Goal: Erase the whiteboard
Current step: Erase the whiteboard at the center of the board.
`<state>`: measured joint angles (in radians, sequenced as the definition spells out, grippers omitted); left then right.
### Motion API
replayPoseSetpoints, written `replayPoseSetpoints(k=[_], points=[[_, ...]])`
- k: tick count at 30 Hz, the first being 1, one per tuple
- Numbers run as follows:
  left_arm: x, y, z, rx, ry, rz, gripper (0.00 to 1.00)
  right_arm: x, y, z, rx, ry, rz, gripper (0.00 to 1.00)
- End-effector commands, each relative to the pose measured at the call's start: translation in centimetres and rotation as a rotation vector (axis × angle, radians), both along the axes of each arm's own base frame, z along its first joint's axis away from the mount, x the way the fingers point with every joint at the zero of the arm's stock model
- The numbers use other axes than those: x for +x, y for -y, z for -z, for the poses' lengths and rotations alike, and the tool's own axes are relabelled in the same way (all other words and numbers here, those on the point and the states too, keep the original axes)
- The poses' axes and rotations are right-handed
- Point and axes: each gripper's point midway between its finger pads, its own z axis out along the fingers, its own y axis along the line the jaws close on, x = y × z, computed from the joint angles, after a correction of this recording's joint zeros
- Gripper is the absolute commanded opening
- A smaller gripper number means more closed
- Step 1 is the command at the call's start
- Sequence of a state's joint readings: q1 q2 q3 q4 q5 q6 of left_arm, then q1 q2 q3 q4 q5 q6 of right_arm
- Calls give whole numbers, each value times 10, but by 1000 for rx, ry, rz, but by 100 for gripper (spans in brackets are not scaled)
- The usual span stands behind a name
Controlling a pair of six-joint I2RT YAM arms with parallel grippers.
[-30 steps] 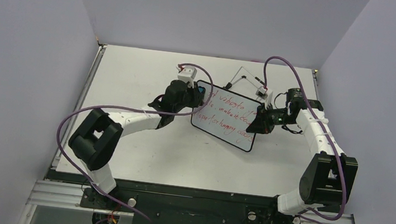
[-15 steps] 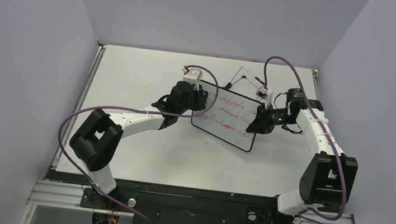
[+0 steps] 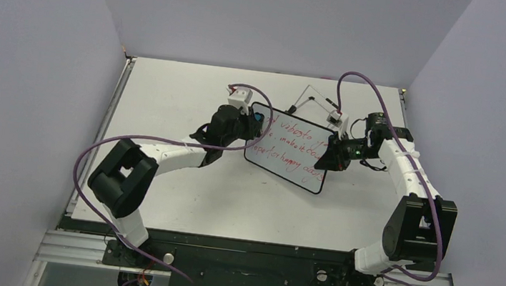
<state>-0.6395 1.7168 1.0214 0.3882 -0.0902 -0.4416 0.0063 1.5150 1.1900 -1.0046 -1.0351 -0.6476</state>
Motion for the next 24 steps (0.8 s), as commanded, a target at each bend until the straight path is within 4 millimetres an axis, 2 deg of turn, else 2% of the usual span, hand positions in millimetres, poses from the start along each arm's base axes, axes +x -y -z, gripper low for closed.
replayPoseSetpoints(k=[1, 3, 8, 12, 14, 19, 21, 24], points=[[-24, 14, 17, 0, -16, 55, 0, -17, -7, 1, -22, 1, -98, 0], [-30, 23, 10, -9, -1, 78, 0, -17, -7, 1, -21, 2, -99, 0], [-22, 37, -27, -37, 60, 97, 0, -17, -7, 1, -22, 3, -99, 0], [-11, 39, -53, -39, 98, 97, 0, -17, -7, 0, -22, 5, -100, 0], [-3, 33, -59, -47, 104, 80, 0, -18, -7, 0, -21, 4, -100, 0], [15, 9, -54, -71, 82, 25, 0, -18, -7, 0, -22, 5, -102, 0], [16, 4, -47, -66, 69, 19, 0, -18, -7, 0, -22, 4, -102, 0], [12, 1, -25, -39, 33, 21, 0, -18, -7, 1, -22, 4, -103, 0]])
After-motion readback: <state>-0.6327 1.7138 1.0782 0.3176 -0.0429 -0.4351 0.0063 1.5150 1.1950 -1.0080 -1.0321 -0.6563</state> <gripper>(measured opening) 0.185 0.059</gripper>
